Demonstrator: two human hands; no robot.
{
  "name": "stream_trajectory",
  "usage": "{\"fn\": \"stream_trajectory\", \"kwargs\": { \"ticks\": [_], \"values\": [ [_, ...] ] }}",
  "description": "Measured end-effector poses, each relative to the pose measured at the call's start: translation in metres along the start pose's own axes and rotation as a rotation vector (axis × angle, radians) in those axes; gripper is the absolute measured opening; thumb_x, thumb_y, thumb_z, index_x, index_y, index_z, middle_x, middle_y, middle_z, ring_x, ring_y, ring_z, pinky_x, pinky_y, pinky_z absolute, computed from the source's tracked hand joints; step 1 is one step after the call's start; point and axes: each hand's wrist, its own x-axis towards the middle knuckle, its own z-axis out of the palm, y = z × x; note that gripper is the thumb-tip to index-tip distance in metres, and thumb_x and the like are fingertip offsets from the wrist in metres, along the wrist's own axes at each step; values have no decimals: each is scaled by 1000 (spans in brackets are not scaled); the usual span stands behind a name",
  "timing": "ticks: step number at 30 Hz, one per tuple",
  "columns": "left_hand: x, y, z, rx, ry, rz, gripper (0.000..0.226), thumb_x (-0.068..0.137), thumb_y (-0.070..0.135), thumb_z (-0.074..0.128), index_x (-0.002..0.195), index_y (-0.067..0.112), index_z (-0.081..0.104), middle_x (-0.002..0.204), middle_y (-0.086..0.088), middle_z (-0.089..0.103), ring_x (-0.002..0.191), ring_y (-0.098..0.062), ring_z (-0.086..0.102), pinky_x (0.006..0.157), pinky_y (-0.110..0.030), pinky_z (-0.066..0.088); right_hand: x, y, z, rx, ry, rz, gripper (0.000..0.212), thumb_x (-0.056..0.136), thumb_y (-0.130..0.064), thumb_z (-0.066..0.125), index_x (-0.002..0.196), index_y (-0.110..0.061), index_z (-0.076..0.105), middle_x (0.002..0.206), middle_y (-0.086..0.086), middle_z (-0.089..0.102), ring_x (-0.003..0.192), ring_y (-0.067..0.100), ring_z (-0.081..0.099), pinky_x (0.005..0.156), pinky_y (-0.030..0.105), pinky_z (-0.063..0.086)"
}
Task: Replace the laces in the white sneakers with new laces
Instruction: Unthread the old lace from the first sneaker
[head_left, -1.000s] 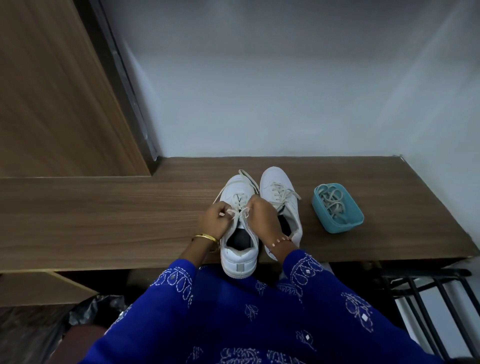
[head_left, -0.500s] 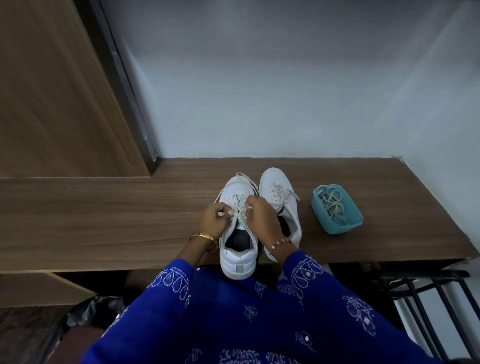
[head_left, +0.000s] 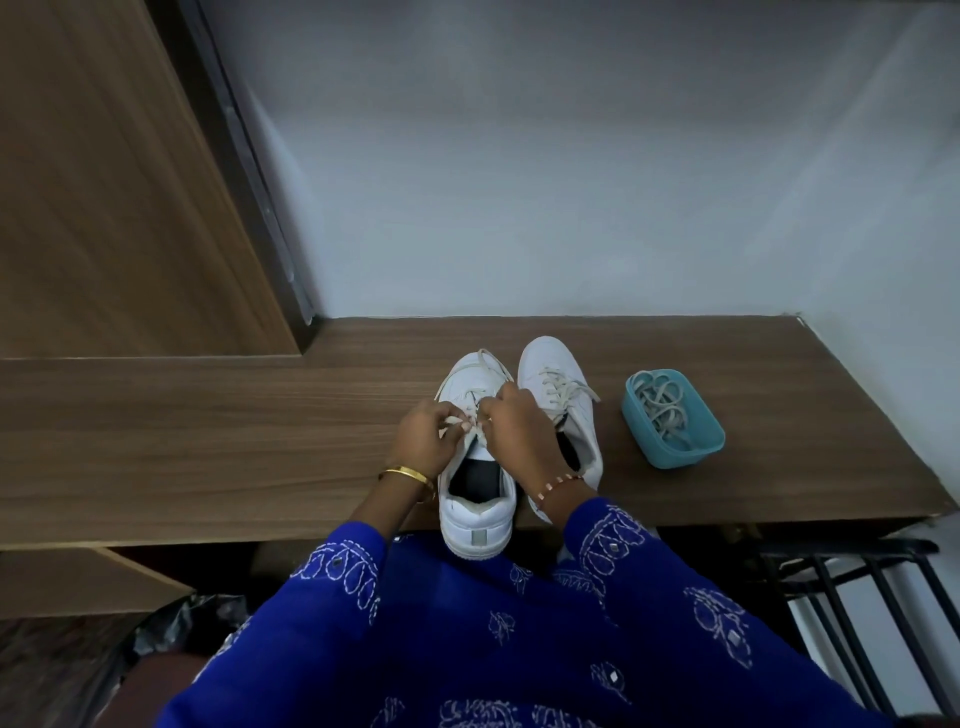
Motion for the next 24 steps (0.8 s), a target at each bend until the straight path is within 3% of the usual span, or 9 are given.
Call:
{"fn": "stream_trajectory", "kwargs": {
  "ticks": [3, 7, 9, 11, 14, 16, 19, 22, 24],
  "values": [
    [-2, 2, -1, -99, 50, -63, 5, 82, 2, 64, 80, 5, 68, 82, 0, 58, 80, -16, 54, 74, -25, 40, -1, 0, -3, 39, 54, 39, 19, 85, 1, 45, 96, -6, 59, 101, 11, 54, 94, 28, 52, 70, 38, 46],
    [-10, 3, -11, -948, 91, -447, 18, 81, 0, 55, 68, 11, 52, 65, 2, 62, 62, -12, 57, 59, -23, 46, -1, 15, -11, 414, 227, 296, 17, 83, 6, 42, 86, -6, 53, 94, 15, 56, 84, 29, 55, 73, 41, 48],
    [-11, -4, -13, -1040, 118, -568, 24, 88, 5, 44, 67, 16, 46, 65, 2, 62, 62, -12, 57, 59, -25, 40, -1, 19, -14, 546, 287, 338, 19, 84, 7, 40, 81, -8, 50, 91, 16, 56, 83, 30, 55, 75, 44, 47],
    [-11, -8, -11, -870, 169, -545, 31, 91, 2, 39, 64, 16, 44, 66, -2, 53, 62, -14, 49, 58, -27, 34, -1, 21, -16, 480, 270, 302, 16, 84, 6, 42, 83, -6, 53, 94, 16, 55, 87, 29, 54, 75, 42, 46],
    [-10, -7, -7, -390, 248, -286, 23, 88, 1, 47, 70, 12, 55, 72, -2, 51, 64, -11, 45, 68, -27, 35, -1, 17, -15, 244, 192, 136, 25, 83, -2, 49, 104, -6, 62, 108, 14, 54, 100, 29, 50, 82, 41, 46],
    [-10, 0, -7, -85, 186, -61, 12, 86, 14, 54, 89, 8, 63, 87, -3, 57, 75, -14, 52, 72, -26, 39, 0, 9, -12, 72, 86, -3, 30, 85, -8, 51, 113, -11, 63, 118, 12, 53, 107, 30, 48, 87, 41, 44],
    [-10, 4, -5, 317, 29, 118, 27, 80, 32, 55, 98, 15, 68, 94, -2, 68, 88, -21, 60, 83, -31, 39, -2, -3, -10, -106, -30, -96, 27, 90, -12, 48, 112, -13, 62, 110, 8, 59, 107, 29, 48, 82, 35, 37],
    [-11, 2, -3, 395, 36, 93, 18, 86, 29, 58, 92, 16, 68, 88, -4, 71, 88, -27, 63, 97, -37, 33, -4, -4, -12, -49, 11, -41, 21, 89, -7, 46, 102, -11, 62, 91, 10, 62, 100, 30, 51, 79, 32, 35],
    [-14, 1, -3, 301, 55, 88, 23, 86, 33, 57, 79, 12, 65, 74, -7, 69, 76, -30, 62, 94, -38, 36, -6, -3, -16, -41, 7, -27, 19, 91, -8, 46, 101, -10, 62, 83, 9, 53, 97, 29, 51, 80, 32, 36]
  ]
}}
